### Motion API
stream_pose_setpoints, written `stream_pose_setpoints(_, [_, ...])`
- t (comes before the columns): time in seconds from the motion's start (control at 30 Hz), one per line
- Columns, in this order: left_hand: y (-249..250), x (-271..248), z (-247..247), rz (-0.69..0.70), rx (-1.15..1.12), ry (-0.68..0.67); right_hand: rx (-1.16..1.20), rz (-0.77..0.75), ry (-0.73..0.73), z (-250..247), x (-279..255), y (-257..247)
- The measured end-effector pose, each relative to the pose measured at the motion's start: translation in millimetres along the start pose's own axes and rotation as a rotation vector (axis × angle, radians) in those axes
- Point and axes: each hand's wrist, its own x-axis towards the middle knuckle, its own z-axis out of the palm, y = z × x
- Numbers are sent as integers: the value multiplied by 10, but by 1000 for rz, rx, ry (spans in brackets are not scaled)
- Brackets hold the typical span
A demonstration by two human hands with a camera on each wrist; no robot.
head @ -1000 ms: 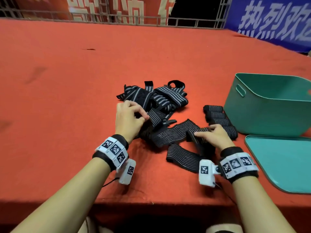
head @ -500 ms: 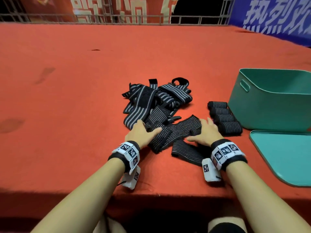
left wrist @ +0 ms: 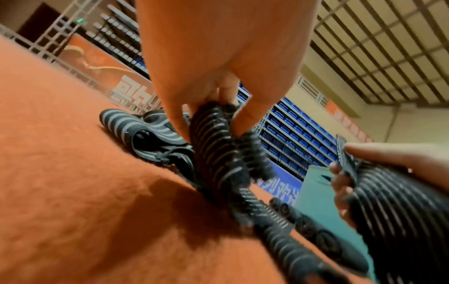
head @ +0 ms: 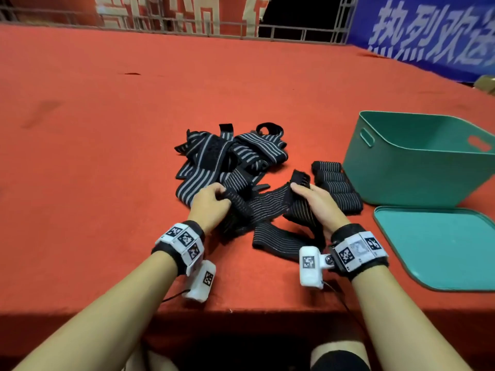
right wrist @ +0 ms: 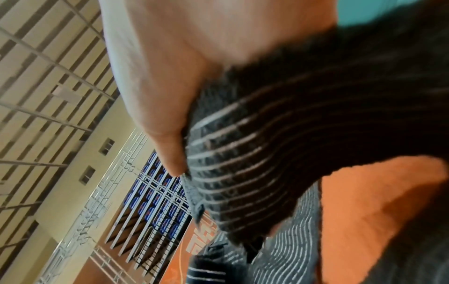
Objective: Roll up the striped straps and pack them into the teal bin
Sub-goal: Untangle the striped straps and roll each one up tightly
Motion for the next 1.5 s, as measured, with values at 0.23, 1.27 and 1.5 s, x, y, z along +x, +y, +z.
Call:
stream_pose_setpoints(0.23, [232,-61,-163,-150,-720,211,-42,-93,25,240,-98,-32])
stream_pose_setpoints(1.27, [704,-203,-176,135,-559,186,348,-226,90,910,-310,-508])
stream_pose_setpoints(1.5, [716,-229,-176,-42,-744,155,50,-363,239,693,-395,-443])
